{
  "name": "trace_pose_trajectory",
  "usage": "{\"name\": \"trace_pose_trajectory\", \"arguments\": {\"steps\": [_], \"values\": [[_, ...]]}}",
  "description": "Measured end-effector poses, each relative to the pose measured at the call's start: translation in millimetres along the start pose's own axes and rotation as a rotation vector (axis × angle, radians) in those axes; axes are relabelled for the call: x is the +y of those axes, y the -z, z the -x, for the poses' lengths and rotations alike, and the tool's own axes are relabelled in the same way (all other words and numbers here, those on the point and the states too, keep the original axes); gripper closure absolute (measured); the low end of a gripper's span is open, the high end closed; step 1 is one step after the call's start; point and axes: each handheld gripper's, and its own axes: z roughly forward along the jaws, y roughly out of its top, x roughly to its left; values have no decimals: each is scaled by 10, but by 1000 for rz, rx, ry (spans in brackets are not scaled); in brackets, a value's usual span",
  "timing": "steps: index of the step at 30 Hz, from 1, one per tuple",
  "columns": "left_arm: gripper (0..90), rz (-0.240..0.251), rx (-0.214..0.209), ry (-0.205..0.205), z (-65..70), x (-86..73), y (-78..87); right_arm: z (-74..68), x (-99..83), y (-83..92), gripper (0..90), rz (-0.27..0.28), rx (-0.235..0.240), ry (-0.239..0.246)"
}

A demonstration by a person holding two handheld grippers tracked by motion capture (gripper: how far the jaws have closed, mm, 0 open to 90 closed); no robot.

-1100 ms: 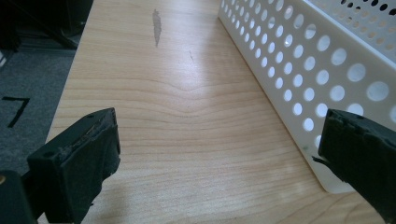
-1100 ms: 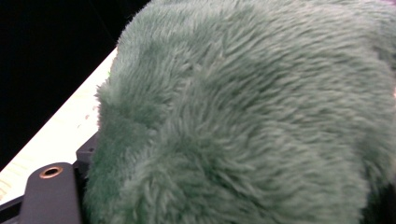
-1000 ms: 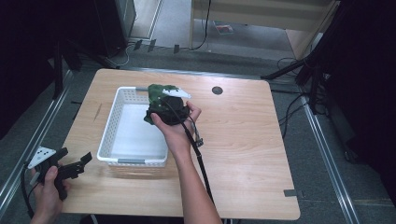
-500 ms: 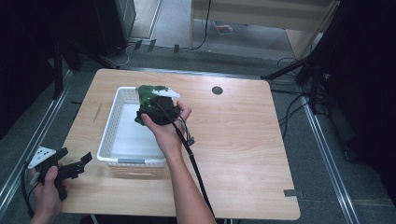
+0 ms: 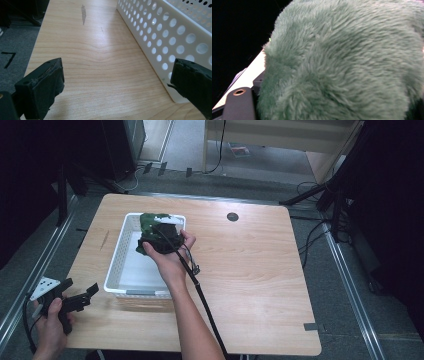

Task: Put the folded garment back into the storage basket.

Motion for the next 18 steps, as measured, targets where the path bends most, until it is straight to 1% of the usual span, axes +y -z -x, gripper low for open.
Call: {"name": "trace_pose_trajectory", "arguments": {"steps": [5,6,9,11,15,17,18], "values": [[0,-1,-1,1,0,0,-1,-66,-7,-59,183,-3,5,4],[0,-1,-1,1,1,0,-1,-105,-16,-93,183,-7,6,1],[0,-1,-1,0,0,0,-1,-131,-29,-119,183,-8,12,3],[0,-2,-2,1,-1,1,-1,-172,-55,-174,181,-7,16,1],[0,-1,-2,1,-2,1,-1,-192,-78,-222,176,-11,13,5],[0,1,-3,3,-1,1,-3,-192,-97,-280,174,-18,7,13],[0,-1,-1,3,0,1,-2,-189,-103,-299,174,-22,7,7]]}}
